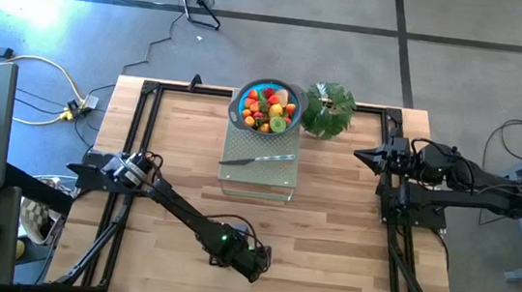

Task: Pick & Place Fruit
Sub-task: Put the green pear in the blue bowl on the shelf

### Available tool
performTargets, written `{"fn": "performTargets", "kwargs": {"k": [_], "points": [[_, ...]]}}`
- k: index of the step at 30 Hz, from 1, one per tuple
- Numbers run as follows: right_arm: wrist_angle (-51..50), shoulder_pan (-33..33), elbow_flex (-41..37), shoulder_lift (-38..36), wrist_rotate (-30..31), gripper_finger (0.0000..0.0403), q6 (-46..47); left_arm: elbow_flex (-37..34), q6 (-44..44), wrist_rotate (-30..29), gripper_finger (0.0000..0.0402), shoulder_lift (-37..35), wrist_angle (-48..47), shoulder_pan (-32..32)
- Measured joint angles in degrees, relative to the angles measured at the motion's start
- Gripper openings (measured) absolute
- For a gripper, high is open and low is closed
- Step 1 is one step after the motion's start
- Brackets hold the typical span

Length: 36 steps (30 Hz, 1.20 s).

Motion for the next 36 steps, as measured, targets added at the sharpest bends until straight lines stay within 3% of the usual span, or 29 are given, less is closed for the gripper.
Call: {"fn": "performTargets", "kwargs": {"k": [23,36], "points": [[0.0,0.0,0.0,0.0,0.0,0.0007,-0.02,-0.07,-3.82,-0.03,0.0365,0.0,0.96,0.09],[0.0,0.0,0.0,0.0,0.0,0.0007,-0.02,-0.02,-1.77,-0.67,0.0365,0.0,0.93,0.03]]}}
